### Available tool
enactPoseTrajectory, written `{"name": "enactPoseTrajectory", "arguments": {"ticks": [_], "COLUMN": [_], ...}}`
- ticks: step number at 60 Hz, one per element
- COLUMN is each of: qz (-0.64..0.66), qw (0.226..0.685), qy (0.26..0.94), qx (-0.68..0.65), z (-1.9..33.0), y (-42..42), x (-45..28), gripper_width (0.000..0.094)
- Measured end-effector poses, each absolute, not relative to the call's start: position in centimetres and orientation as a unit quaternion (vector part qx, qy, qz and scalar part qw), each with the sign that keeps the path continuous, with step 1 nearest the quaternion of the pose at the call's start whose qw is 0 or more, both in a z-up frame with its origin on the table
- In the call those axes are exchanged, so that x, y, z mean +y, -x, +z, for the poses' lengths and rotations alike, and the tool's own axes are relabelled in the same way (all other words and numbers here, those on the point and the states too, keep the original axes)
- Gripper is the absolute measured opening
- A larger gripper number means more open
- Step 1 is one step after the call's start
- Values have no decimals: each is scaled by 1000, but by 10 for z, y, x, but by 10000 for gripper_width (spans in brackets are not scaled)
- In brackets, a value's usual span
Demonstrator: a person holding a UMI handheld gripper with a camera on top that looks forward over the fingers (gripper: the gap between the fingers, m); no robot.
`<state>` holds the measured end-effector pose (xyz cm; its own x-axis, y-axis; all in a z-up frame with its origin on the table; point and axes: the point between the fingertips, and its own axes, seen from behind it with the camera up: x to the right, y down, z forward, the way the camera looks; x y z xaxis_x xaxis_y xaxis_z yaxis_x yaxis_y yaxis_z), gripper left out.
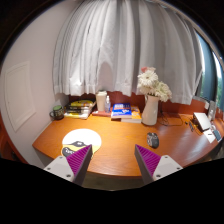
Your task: Arrange mouse
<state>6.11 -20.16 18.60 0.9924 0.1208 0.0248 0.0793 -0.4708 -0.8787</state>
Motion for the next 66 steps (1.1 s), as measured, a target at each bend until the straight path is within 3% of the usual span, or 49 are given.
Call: {"name": "enactPoseTrajectory", "arguments": {"ticks": [7, 8, 10, 15, 26, 48, 66], "qz": [16, 15, 13, -1, -33, -44, -18], "qw": [473, 471, 462, 441, 404, 386, 386], "qy": [880, 881, 886, 898, 914, 921, 922], "qx": [-42, -39, -31, -13, 18, 28, 23], "z": [135, 158, 112, 79, 36, -1, -12], "y": [-81, -86, -95, -126, -194, -266, -279], "x": [-212, -217, -218, -218, -203, -72, 26], "gripper_width": [856, 855, 855, 855, 847, 831, 747]}}
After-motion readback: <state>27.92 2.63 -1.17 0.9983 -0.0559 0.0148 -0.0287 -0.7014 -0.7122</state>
